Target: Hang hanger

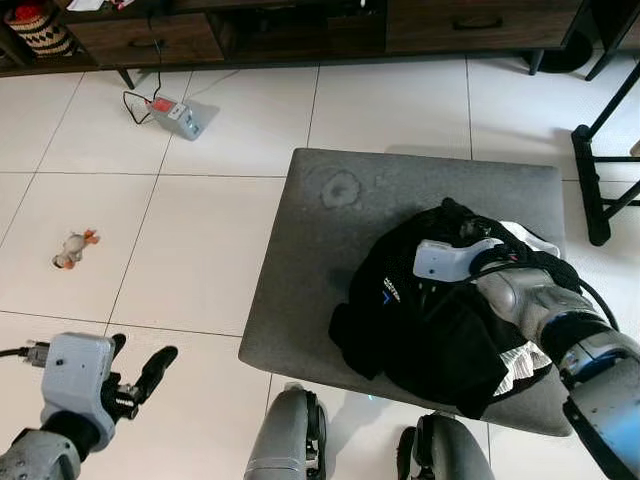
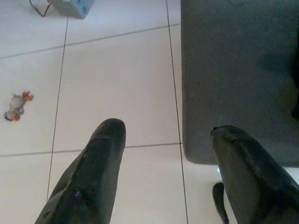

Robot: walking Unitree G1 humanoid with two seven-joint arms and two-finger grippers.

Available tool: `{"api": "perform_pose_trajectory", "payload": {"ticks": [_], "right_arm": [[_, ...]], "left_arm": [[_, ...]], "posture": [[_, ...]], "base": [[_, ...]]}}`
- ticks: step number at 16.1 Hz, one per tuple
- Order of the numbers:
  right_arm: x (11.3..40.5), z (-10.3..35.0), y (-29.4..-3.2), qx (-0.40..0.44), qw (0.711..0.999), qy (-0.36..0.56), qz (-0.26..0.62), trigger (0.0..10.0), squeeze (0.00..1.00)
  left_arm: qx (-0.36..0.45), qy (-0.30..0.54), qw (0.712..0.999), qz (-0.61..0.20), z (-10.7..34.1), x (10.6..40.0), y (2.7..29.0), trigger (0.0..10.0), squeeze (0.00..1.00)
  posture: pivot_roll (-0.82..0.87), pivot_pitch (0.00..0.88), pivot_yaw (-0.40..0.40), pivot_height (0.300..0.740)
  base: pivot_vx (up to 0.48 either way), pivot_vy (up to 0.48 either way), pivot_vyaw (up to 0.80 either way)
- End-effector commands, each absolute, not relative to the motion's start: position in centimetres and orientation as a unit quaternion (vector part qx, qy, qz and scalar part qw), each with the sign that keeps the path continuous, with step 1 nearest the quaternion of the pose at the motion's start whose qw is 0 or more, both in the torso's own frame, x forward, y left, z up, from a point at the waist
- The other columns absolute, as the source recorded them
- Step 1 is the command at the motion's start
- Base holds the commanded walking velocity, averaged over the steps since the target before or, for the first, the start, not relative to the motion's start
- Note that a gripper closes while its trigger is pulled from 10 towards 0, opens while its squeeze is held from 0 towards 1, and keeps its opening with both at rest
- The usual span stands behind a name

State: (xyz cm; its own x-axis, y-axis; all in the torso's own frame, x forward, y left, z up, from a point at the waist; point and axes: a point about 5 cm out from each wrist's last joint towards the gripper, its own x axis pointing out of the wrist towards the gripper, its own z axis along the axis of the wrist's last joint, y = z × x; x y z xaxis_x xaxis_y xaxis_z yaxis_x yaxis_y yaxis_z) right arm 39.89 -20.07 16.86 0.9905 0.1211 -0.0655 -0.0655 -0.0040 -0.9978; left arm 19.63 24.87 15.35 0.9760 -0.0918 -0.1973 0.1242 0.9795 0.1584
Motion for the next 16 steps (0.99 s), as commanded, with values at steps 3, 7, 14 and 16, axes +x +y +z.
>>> {"api": "perform_pose_trajectory", "payload": {"ticks": [3,7,14,16], "right_arm": [[39.9,16.3,-19.7,-0.71,0.701,-0.009,0.071,0.0,0.0],[39.7,15.9,-20.4,-0.716,0.695,0.015,0.067,0.0,0.0],[39.5,15.6,-20.8,-0.623,0.779,0.043,0.052,0.0,0.0],[39.4,15.2,-20.9,-0.562,0.824,0.053,0.047,0.0,0.0]], "left_arm": [[0.091,0.111,0.989,-0.035,15.3,18.6,25.6,10.0,0.0],[0.088,0.119,0.988,-0.035,15.0,18.2,25.5,10.0,0.0],[0.085,0.109,0.99,-0.029,15.0,18.9,25.4,10.0,0.0],[0.081,0.103,0.991,-0.028,14.8,19.4,25.3,10.0,0.0]], "posture": [[0.3,0.551,0.204,0.653],[0.3,0.556,0.196,0.653],[0.28,0.53,0.176,0.653],[0.27,0.511,0.164,0.653]], "base": [[0.0,0.0,0.0],[0.0,0.0,0.0],[0.0,0.0,0.0],[0.0,0.0,0.0]]}}
